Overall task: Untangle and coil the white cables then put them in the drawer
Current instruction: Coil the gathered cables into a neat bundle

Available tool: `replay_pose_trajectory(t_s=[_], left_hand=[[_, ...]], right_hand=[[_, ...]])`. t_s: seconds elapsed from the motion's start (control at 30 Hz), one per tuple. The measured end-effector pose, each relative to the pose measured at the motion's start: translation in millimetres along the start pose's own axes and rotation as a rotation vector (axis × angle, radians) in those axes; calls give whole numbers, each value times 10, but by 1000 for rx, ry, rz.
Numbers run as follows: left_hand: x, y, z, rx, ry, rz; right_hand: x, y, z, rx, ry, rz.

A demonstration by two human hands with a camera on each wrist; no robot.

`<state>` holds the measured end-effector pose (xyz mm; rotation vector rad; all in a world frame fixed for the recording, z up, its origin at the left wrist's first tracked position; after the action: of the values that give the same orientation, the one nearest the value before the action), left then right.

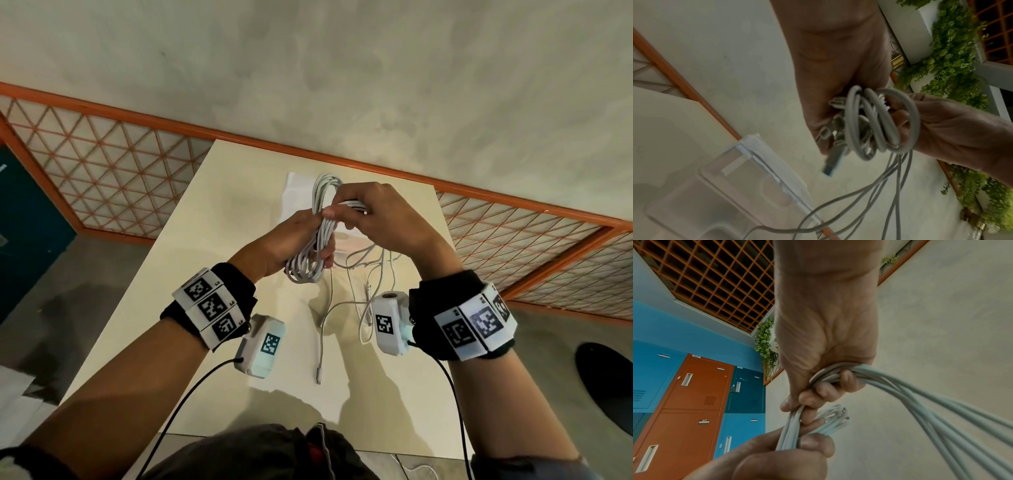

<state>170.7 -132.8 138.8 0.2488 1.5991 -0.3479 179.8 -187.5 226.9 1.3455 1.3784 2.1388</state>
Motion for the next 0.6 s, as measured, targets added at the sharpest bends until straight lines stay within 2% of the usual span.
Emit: replay_pose_trajectory(t_s=[0.07, 0.17, 0.3, 0.4, 0.6], left_hand=[[22, -25, 7, 18, 16, -46], [73, -132, -4, 94, 53, -229], [178, -250, -66, 171, 134, -378], [211, -301, -110, 218, 161, -366], [318, -420, -123, 259, 277, -281]], right_hand=[[-14, 0, -3, 0, -3, 20], [-25, 47, -14, -30, -11, 71], [-85, 85, -40, -25, -62, 235], [-151, 75, -45, 7, -109, 289], [-194, 226, 9, -167, -69, 143]])
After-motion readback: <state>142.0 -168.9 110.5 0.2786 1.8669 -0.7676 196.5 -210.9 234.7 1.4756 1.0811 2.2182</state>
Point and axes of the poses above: each hand's wrist, its own z-axis towards the middle knuckle, its own y-axis out of the back of the hand, x = y × z, the point moved 10 cm from there along z, towards the middle knuckle, and after that the axes turned 2 degrees about z, right-handed, at the moved point
